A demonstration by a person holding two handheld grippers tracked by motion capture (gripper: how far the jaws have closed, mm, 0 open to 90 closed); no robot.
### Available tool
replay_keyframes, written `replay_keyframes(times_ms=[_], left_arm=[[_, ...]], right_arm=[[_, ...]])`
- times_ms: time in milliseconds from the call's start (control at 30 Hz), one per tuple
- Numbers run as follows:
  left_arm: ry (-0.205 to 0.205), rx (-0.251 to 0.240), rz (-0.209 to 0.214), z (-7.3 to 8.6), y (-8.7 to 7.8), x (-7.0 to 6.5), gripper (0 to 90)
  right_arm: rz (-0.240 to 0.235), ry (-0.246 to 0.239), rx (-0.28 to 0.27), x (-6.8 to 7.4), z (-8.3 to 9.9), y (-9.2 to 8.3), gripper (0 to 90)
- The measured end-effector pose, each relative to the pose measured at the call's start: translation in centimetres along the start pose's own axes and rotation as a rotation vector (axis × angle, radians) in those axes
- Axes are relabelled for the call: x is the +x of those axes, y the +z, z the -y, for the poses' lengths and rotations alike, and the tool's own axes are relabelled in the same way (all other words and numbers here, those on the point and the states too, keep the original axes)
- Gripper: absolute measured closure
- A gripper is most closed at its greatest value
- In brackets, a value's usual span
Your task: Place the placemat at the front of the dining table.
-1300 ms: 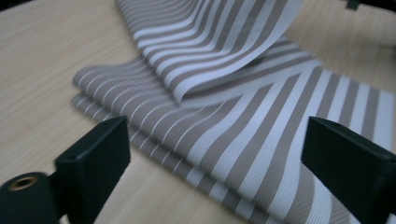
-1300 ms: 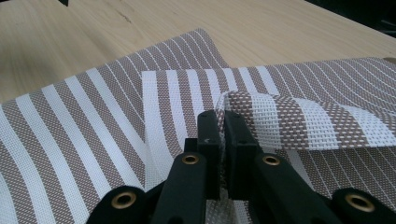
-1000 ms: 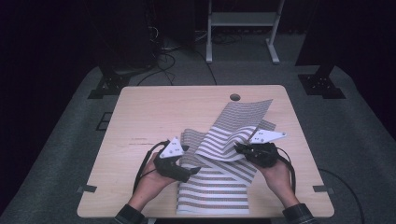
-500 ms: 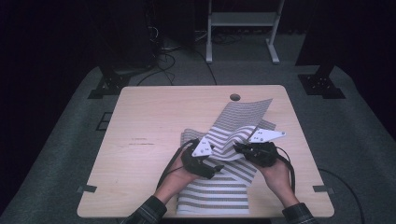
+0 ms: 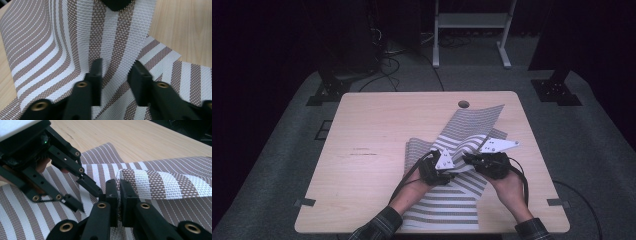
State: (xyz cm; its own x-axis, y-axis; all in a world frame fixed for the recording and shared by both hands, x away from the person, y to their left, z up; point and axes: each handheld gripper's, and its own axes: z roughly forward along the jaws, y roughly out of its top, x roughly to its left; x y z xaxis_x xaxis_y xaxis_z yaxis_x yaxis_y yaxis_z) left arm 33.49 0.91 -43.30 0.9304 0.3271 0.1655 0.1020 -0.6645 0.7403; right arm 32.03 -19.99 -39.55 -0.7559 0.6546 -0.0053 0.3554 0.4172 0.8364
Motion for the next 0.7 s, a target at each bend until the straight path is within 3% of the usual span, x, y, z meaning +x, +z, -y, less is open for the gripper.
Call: replay_keyframes(times_ms=[133, 233, 267, 333, 533, 633, 700], left_arm=[[-0.011, 0.04, 0.008, -0.2, 0.0, 0.1, 87.3], [-0.056, 0.058, 0.039, 0.0, 0.2, 0.6, 90.0], [-0.084, 0.048, 0.051, 0.2, 0.2, 0.9, 90.0], [-0.099, 0.049, 0.052, 0.3, 0.1, 1.1, 90.0], [-0.152, 0.019, 0.04, 0.5, -0.4, 2.0, 90.0], [-0.177, 0.001, 0.027, 0.5, -0.9, 2.4, 90.0], [-0.189, -0.013, 0.018, 0.4, -1.1, 2.6, 90.0]], right_arm=[[0.011, 0.003, 0.009, 0.1, 0.2, 0.3, 81.6], [0.022, 0.019, -0.006, -0.1, 0.2, 0.0, 70.2], [0.037, 0.021, -0.015, -0.1, 0.2, -0.3, 69.6], [0.029, 0.048, -0.061, -0.6, 0.3, -1.6, 69.5], [0.063, 0.083, -0.093, -1.0, 1.9, -4.8, 71.3], [0.079, 0.102, -0.069, -1.1, 3.7, -5.6, 79.4], [0.059, 0.121, -0.032, -1.1, 5.1, -5.3, 85.7]])
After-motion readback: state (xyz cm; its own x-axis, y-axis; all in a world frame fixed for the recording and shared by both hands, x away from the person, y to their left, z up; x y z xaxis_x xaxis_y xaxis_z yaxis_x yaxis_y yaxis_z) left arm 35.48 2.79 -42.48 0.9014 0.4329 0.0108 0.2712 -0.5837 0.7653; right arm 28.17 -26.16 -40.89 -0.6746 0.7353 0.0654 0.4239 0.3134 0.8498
